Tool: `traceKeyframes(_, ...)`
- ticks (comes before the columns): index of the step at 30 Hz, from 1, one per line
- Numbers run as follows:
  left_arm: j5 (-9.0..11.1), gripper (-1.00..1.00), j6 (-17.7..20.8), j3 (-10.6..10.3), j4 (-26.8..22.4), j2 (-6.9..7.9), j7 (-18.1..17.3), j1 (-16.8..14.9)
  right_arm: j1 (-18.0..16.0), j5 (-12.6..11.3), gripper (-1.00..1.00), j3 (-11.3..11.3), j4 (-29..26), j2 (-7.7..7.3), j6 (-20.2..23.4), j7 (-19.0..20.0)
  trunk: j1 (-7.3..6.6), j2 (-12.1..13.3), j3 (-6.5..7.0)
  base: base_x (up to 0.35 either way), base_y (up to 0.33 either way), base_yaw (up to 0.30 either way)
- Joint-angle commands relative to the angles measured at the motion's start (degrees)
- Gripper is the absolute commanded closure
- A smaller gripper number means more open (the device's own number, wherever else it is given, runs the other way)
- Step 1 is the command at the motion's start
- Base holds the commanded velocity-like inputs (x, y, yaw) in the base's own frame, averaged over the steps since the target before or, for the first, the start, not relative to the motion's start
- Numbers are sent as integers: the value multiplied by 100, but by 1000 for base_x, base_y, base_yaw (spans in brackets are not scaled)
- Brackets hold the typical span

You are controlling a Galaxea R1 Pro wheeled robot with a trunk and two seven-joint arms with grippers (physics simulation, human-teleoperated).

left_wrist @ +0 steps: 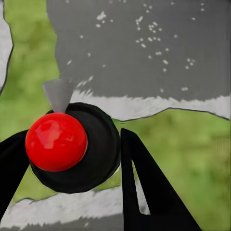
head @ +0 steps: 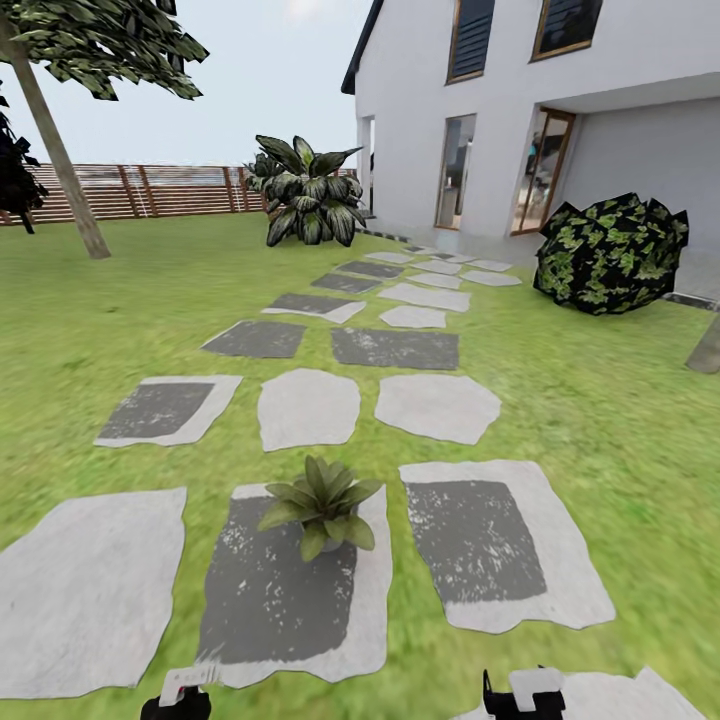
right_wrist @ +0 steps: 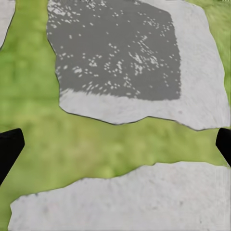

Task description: Pick up the pesticide atomizer in the garden and spray insectifuge to fully cover both potted plants in the garden.

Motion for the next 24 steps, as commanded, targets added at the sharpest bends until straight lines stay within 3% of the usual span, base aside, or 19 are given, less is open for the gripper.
traceKeyframes(1, 23, 100, -11, 47, 6, -1, -55, -4, -5, 62, -100, -43, 7, -3, -15, -23, 1, -2, -5, 172, 0, 0)
traceKeyframes(24, 23, 100, -11, 47, 6, -1, -55, -4, -3, 73, -100, -43, 7, -22, -15, -23, 1, -2, -5, 174, 24, 0)
